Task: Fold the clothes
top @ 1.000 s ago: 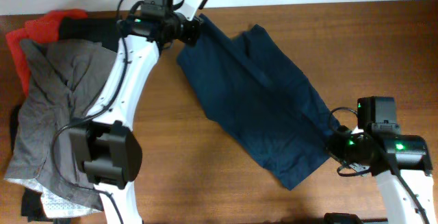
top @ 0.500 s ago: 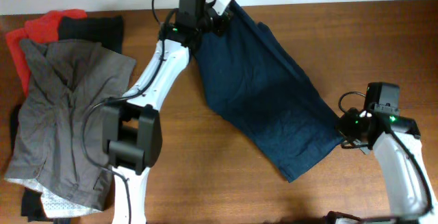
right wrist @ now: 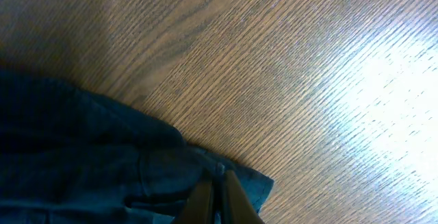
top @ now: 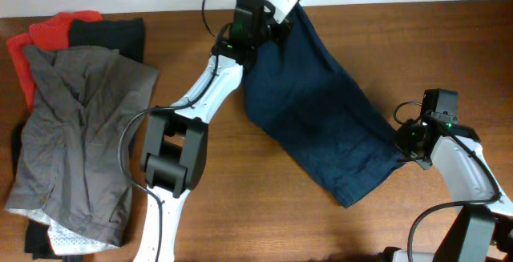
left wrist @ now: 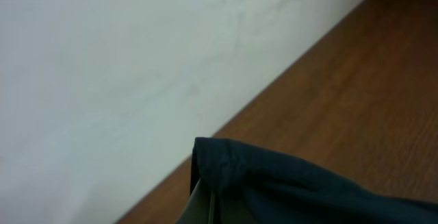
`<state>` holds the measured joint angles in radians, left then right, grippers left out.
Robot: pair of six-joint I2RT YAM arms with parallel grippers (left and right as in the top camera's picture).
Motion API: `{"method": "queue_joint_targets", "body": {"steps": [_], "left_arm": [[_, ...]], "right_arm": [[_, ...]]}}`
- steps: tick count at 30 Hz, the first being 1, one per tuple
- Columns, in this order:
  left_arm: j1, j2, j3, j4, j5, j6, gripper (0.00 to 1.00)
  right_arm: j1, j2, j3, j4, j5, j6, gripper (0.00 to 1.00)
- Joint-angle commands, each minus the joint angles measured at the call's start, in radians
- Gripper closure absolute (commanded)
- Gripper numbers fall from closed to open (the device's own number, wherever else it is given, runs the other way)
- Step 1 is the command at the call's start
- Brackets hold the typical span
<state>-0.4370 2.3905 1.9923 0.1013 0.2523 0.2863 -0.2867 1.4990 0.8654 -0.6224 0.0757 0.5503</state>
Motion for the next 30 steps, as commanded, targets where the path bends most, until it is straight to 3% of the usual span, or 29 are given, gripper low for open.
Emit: {"method": "queue_joint_targets", "body": {"steps": [1,4,5,6,7,8,11,12,15,17,21,23,30], "left_arm": [[-0.006,0.054,0.021,0.015,-0.014,-0.013,0.99],[-0.010,0.079,0.021,0.042,-0.015,-0.013,0.98],[-0.010,0.086,0.021,0.049,-0.016,-0.013,0.73],[-0.010,0.090,0.021,0.052,-0.016,-0.013,0.04],[-0.010,0.091,0.021,0.051,-0.016,-0.013,0.01],[-0.007,0.091,0.021,0.051,-0.016,-0.014,0.01],[0.010,0.091,0.039,0.029,-0.016,-0.072,0.01],[0.024,0.089,0.065,-0.018,-0.016,-0.106,0.01],[0.064,0.069,0.176,-0.255,-0.013,-0.117,0.01],[0.105,0.046,0.304,-0.530,-0.013,-0.113,0.01],[0.166,0.021,0.515,-0.947,-0.013,-0.114,0.01],[0.200,0.019,0.640,-1.180,-0.013,-0.114,0.01],[0.237,0.020,0.658,-1.321,-0.068,-0.113,0.01]], "right_arm": [[-0.009,0.006,-0.009,0.009,0.055,0.004,0.96],[-0.009,0.007,-0.009,0.016,0.065,0.004,0.96],[-0.009,0.010,-0.009,0.019,0.068,0.004,0.96],[-0.009,0.012,-0.009,0.021,0.068,0.004,0.96],[-0.009,0.013,-0.009,0.024,0.068,0.004,0.91],[-0.009,0.013,-0.009,0.026,0.068,0.004,0.71],[-0.009,0.013,-0.009,0.026,0.066,0.004,0.41],[-0.009,0.011,-0.006,0.019,0.057,0.003,0.36],[-0.009,-0.002,0.034,-0.039,0.005,-0.023,0.31],[-0.009,-0.024,0.111,-0.127,-0.075,-0.094,0.26],[-0.008,-0.037,0.268,-0.369,-0.240,-0.208,0.27],[-0.007,-0.035,0.265,-0.461,-0.274,-0.221,0.27],[0.054,-0.034,0.081,-0.468,-0.380,-0.178,0.27]]}}
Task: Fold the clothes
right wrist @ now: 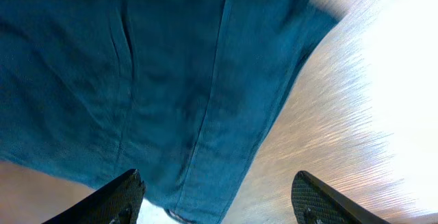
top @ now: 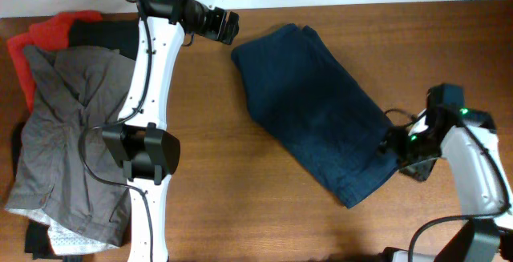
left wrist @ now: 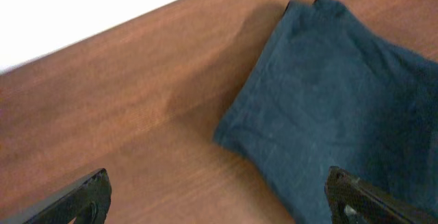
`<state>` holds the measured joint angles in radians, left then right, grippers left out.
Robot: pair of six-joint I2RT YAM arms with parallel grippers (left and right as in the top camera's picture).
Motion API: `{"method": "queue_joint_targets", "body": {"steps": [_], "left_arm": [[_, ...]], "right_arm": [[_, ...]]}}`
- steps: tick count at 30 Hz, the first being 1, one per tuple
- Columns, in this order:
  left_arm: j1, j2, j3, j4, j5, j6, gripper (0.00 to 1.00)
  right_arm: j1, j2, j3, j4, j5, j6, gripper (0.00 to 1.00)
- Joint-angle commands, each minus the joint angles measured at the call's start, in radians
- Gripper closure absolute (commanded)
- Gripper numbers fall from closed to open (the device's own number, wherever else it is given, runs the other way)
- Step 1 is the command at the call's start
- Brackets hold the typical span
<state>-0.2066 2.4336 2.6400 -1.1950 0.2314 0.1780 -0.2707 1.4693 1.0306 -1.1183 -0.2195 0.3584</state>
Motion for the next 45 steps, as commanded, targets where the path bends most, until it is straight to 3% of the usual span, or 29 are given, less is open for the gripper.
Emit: {"method": "queue_joint_targets", "body": {"steps": [1,4,8,12,16,20,24,29,32,35,40,43,45], "left_arm": [[0.007,-0.023,0.011,-0.027,-0.080,-0.005,0.01],[0.006,-0.023,0.011,-0.030,-0.117,-0.005,0.01],[0.006,-0.023,0.011,-0.033,-0.118,-0.005,0.01],[0.006,-0.023,0.011,-0.033,-0.128,-0.005,0.01],[0.006,-0.023,0.011,-0.033,-0.128,0.010,0.01],[0.006,-0.023,0.011,-0.038,-0.127,0.010,0.01],[0.003,-0.023,0.011,-0.045,-0.127,0.010,0.01],[-0.022,-0.011,0.011,-0.052,-0.124,0.041,0.01],[-0.041,0.011,0.011,-0.051,-0.123,0.048,0.01],[-0.055,0.039,0.011,-0.047,-0.114,0.050,0.01],[-0.093,0.128,0.011,-0.060,0.044,0.185,0.01],[-0.108,0.196,0.011,-0.062,0.070,0.254,0.01],[-0.108,0.219,0.010,-0.060,0.122,0.306,0.09]], "right_arm": [[0.053,-0.004,-0.113,0.050,-0.089,0.024,0.29],[0.112,-0.004,-0.210,0.156,-0.093,0.071,0.42],[0.147,-0.003,-0.307,0.269,-0.086,0.108,0.43],[0.146,-0.003,-0.431,0.445,-0.082,0.156,0.52],[0.146,-0.003,-0.455,0.506,-0.010,0.201,0.66],[0.139,-0.003,-0.454,0.559,0.142,0.233,0.67],[0.034,-0.003,-0.454,0.603,0.236,0.251,0.67],[-0.168,-0.003,-0.452,0.821,0.204,0.172,0.67],[-0.209,-0.003,-0.449,0.980,0.141,0.096,0.67],[-0.208,-0.003,-0.431,1.065,0.124,0.048,0.59],[-0.208,-0.003,-0.288,0.974,-0.009,-0.016,0.47],[-0.208,-0.003,-0.146,0.748,-0.106,-0.074,0.46],[-0.208,-0.003,-0.078,0.625,-0.148,-0.093,0.47]]}}
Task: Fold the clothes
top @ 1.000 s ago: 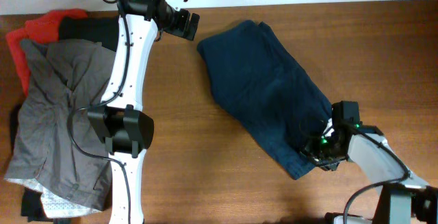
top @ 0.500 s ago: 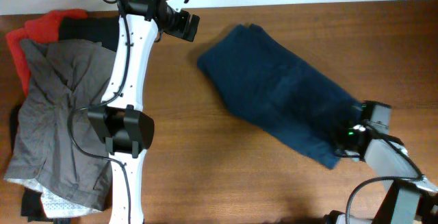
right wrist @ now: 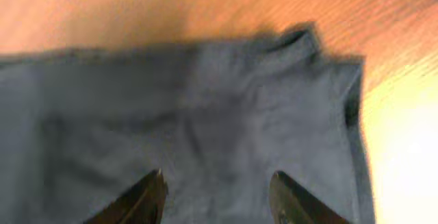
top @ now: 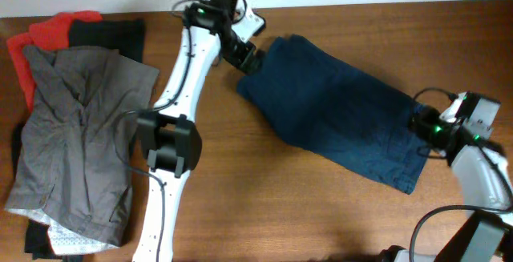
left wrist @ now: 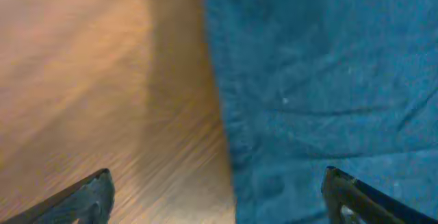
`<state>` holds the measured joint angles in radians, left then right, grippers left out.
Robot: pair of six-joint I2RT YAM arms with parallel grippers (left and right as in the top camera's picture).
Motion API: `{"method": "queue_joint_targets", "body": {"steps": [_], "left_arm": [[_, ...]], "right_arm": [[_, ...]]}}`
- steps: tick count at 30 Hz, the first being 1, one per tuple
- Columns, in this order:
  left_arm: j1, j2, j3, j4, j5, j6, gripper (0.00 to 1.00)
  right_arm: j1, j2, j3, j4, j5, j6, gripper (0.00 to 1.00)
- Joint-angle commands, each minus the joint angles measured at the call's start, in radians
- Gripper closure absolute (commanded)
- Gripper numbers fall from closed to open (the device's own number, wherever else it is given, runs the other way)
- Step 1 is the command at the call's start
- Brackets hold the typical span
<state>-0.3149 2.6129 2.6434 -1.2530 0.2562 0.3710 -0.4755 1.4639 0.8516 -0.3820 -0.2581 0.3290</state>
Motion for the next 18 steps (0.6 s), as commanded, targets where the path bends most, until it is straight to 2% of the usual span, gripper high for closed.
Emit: {"method": "queue_joint_targets", "body": {"steps": [1,2,9,13,14,15,18], "left_arm": [[0.001,0.052,0.007,0.006,0.120,0.141,0.26],[0.001,0.058,0.007,0.018,0.122,0.143,0.32],[0.000,0.127,0.007,0.021,0.123,0.144,0.30],[-0.005,0.140,0.007,-0.013,0.123,0.143,0.39],[-0.009,0.140,0.007,-0.030,0.123,0.138,0.53],[-0.010,0.140,0.007,-0.043,0.123,0.130,0.59],[-0.011,0.141,0.007,-0.094,0.122,0.084,0.90]], "right_arm": [[-0.002,0.002,0.143,-0.191,-0.136,-0.076,0.47],[-0.003,0.002,0.165,-0.244,-0.160,-0.094,0.47],[-0.003,0.002,0.177,-0.334,-0.164,-0.116,0.46],[-0.003,0.002,0.177,-0.348,-0.149,-0.116,0.46],[-0.003,0.002,0.177,-0.352,-0.149,-0.115,0.46],[-0.003,0.002,0.177,-0.357,-0.149,-0.115,0.46],[-0.003,0.002,0.177,-0.380,-0.121,-0.115,0.46]]}}
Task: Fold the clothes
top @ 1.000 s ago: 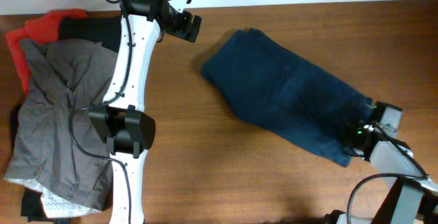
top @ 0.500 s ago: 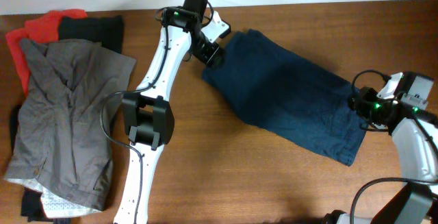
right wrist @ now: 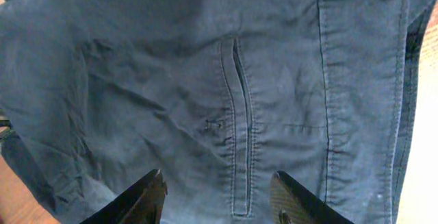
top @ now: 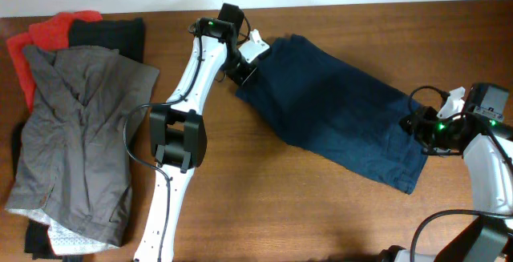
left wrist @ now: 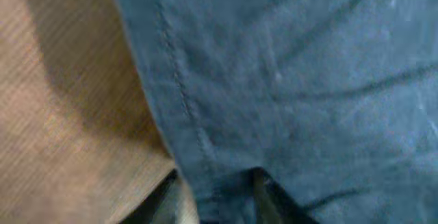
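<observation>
A navy garment (top: 337, 110) lies flat and slantwise on the brown table (top: 240, 206), from far centre to near right. My left gripper (top: 243, 71) is at its far-left edge. In the left wrist view that gripper (left wrist: 217, 191) has its fingers drawn in on the stitched hem (left wrist: 179, 107), shut on the cloth. My right gripper (top: 418, 127) is at the garment's right end. It stands open (right wrist: 219, 198) just above the cloth, beside a welt pocket (right wrist: 236, 114).
A pile of clothes fills the table's left side: a grey garment (top: 76, 134) on top, a red one (top: 56, 30) and a black one (top: 108, 31) under it. A white wall runs along the far edge.
My left gripper was wide open above the garment's left edge; its fingers have now drawn in onto the hem. The right gripper stays open and sits closer over the pocket area.
Both grippers were shut on the garment's ends, the left holding a corner at the far edge. Then both were open, the left arm far off to the left. Later both hung open over a garment lying less steeply. Now the left grips its edge.
</observation>
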`<state>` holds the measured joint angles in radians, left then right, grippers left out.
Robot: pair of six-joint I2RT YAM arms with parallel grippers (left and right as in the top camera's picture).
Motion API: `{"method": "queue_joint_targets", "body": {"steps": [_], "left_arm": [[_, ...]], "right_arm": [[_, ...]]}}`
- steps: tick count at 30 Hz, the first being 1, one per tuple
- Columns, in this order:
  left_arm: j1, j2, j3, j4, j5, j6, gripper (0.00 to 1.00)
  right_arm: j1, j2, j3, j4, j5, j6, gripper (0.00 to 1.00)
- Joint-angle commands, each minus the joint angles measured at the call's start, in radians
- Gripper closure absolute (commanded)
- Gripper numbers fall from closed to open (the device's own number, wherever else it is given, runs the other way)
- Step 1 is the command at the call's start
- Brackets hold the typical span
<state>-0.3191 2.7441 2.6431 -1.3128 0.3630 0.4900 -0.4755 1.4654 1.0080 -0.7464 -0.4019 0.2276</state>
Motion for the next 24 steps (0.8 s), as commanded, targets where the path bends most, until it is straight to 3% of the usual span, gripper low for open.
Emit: {"method": "queue_joint_targets", "body": {"steps": [1,7,10,16,24], "left_arm": [[-0.006,0.010,0.008,-0.050,0.015,-0.049,0.98],[0.056,0.010,0.008,-0.126,-0.015,-0.289,0.99],[0.118,0.010,0.008,-0.148,-0.014,-0.381,0.99],[0.185,0.010,0.008,-0.166,-0.011,-0.397,0.99],[0.182,0.010,0.008,-0.158,-0.019,-0.360,0.99]], "right_arm": [[-0.003,0.000,0.020,-0.024,0.040,-0.014,0.45],[-0.003,0.000,0.020,-0.090,0.147,-0.005,0.45],[-0.003,0.000,0.020,-0.120,0.240,0.068,0.44],[-0.003,0.019,0.017,-0.093,0.289,0.064,0.38],[-0.002,0.272,0.016,-0.037,0.039,-0.014,0.33]]}}
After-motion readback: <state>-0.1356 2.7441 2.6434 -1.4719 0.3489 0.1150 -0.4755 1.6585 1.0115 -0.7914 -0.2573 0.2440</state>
